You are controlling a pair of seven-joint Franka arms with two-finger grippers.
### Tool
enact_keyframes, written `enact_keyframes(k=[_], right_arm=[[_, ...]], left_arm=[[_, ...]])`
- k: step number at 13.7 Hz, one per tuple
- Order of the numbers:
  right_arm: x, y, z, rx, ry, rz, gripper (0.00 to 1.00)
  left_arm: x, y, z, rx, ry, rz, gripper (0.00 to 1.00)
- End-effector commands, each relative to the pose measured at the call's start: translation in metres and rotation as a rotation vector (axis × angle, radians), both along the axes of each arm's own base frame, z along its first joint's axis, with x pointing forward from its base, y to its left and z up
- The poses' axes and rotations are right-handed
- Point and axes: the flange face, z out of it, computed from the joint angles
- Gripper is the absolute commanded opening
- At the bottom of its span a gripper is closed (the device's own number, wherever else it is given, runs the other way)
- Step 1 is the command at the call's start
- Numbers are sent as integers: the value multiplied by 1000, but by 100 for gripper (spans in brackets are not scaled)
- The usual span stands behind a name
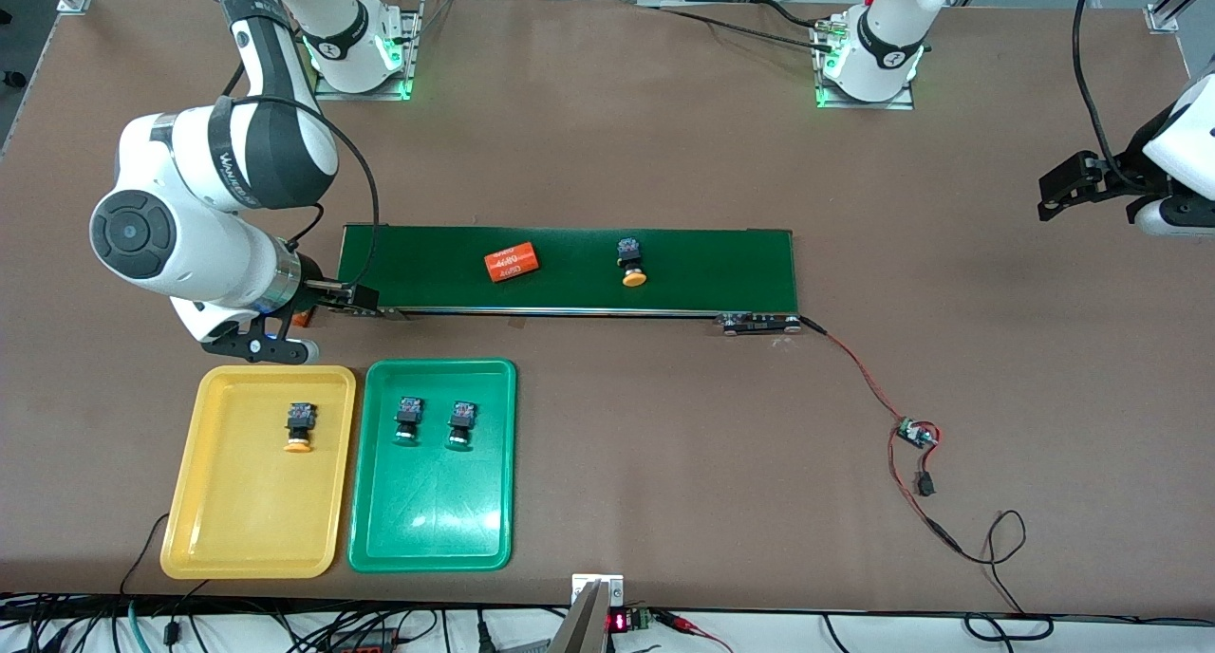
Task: Sort buttons by color to trays
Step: 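Move the right gripper back over the conveyor belt, then grasp the second yellow button on the belt with the right gripper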
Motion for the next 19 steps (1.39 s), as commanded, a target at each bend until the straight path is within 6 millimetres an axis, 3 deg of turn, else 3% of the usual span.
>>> enact_keyframes(k=[1,5,11,12,15,19], right_arm=[[-16,31,-4,13,-10,27,100],[-38,80,-16,-6,-10,-10,100],[-58,124,-33,-24,-7,13,100],[-64,140,-37,-27,-12,31,100],[-81,180,-52,-37,-22,93,100],[-95,211,-75,-56,-40,87,100]], left_arm=[[-1,3,7,3,-7,-18,100],[-1,3,7,3,-7,-12,100],[-1,4,7,3,-5,-10,100],[-1,4,7,3,-5,-11,100],[-1,3,7,3,-5,-13,100],[-1,3,7,3,-5,-12,100]])
